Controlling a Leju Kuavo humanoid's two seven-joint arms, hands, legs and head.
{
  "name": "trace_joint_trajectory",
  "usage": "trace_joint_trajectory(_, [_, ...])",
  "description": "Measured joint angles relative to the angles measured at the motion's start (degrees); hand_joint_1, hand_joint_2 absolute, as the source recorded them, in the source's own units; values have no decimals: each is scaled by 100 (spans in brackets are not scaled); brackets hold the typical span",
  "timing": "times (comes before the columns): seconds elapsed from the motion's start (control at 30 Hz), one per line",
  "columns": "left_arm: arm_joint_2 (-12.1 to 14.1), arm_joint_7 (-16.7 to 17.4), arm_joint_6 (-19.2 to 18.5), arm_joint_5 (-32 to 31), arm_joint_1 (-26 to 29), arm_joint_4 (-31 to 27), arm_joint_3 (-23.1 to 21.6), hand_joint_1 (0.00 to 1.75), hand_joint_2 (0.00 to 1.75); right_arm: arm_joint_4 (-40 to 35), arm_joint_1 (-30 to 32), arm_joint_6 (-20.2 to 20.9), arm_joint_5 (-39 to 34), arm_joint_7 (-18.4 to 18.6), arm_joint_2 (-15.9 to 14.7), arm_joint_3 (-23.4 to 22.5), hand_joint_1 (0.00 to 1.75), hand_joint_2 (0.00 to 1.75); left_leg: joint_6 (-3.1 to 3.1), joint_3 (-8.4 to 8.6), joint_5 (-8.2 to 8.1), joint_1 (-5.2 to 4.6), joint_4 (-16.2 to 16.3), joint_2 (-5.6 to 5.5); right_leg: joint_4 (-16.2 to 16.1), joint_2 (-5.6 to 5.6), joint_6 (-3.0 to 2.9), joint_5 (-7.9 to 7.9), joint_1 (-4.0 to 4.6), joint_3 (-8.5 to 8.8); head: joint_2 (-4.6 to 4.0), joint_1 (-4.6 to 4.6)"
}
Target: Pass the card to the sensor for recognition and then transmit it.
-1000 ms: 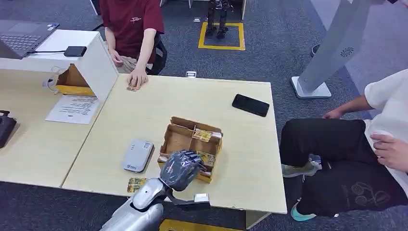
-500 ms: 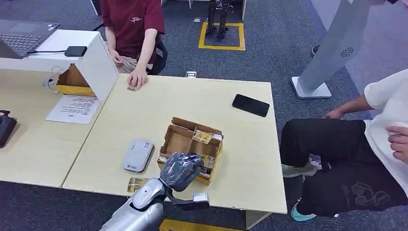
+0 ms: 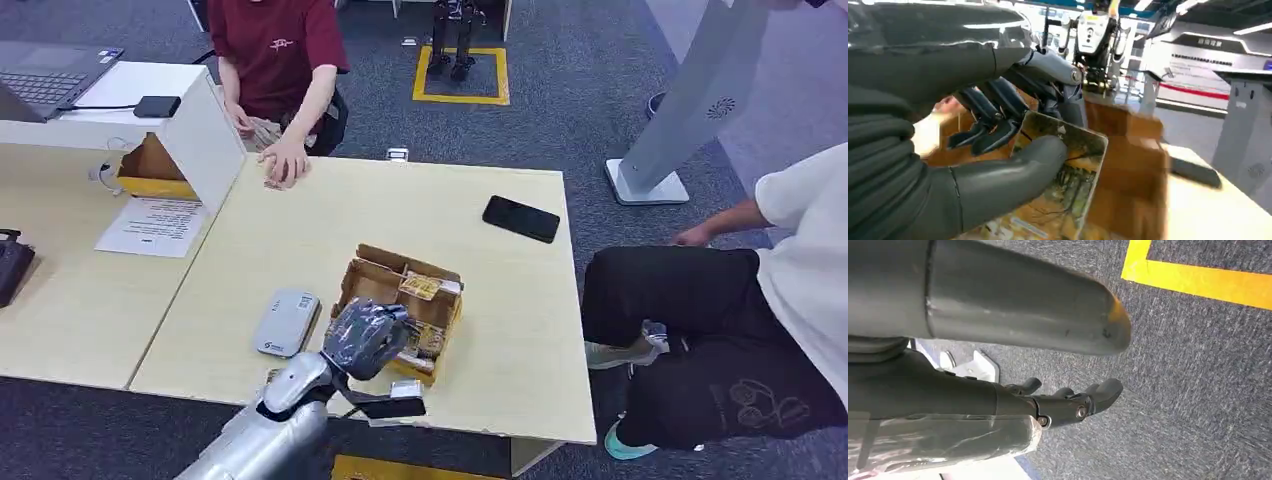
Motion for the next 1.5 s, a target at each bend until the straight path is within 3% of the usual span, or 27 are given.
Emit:
trace_joint_trajectory(0.07, [173,22,-324,98,-120,-398,57,175,175,0,2,4,35,0,0,-29,0,0,0,-1,1,1,0,0,1,0,-2,1,0,-1,0,2])
trace_joint_trajectory(0.1, [446,26,-731,340,-372,-969,299,175,175,0,2,-2,39,13,0,-48,0,0,-3,0,5,4,0,1,3,1,-3,2,1,-1,0,0])
trace_joint_trajectory(0.13, [612,57,-884,465,-491,-1172,358,175,175,0,2,-2,28,35,0,-64,0,0,-3,-1,5,4,0,1,4,1,-4,3,1,-2,0,0])
trace_joint_trajectory(0.37, [1445,363,-1781,981,-1520,-2126,976,175,175,0,4,33,28,140,0,-120,0,0,-4,-1,7,7,0,3,9,5,-9,6,4,-5,0,0])
trace_joint_trajectory(0.5, [1672,371,-1847,997,-1813,-2347,1150,175,175,0,-1,50,30,155,0,-155,0,0,-4,-1,7,6,0,-2,9,1,-8,5,2,-4,0,2])
trace_joint_trajectory(0.67, [1812,691,-1893,823,-2102,-2395,1233,175,175,0,0,77,68,173,0,-168,0,0,-3,-9,6,4,2,2,8,3,-8,6,1,-14,0,0])
trace_joint_trajectory(0.8, [1847,1100,-1833,439,-2735,-1925,1353,175,175,0,-8,83,155,149,0,-171,0,0,2,-11,11,2,2,-2,8,-1,-6,8,1,-15,0,2])
trace_joint_trajectory(0.93, [1790,1497,-1383,-149,-3438,-912,1438,175,175,0,-25,94,223,140,9,-164,0,0,-4,-10,15,3,2,3,9,5,-17,18,1,-18,0,-2])
trace_joint_trajectory(1.17, [1661,1368,-1031,-195,-3786,429,1642,175,175,2,-32,153,269,210,48,-157,0,0,-5,-10,15,5,1,7,11,8,-18,17,1,-20,0,-9])
trace_joint_trajectory(1.47, [1559,1331,-1007,-197,-3802,1003,1720,175,175,2,-33,153,271,186,50,-151,0,0,-5,-13,15,3,1,6,11,7,-17,18,1,-21,0,-7])
trace_joint_trajectory(1.5, [1552,1329,-1005,-197,-3800,1034,1720,164,175,2,-33,153,271,175,50,-149,0,0,-5,-14,15,2,1,6,11,7,-17,18,1,-21,0,-9])
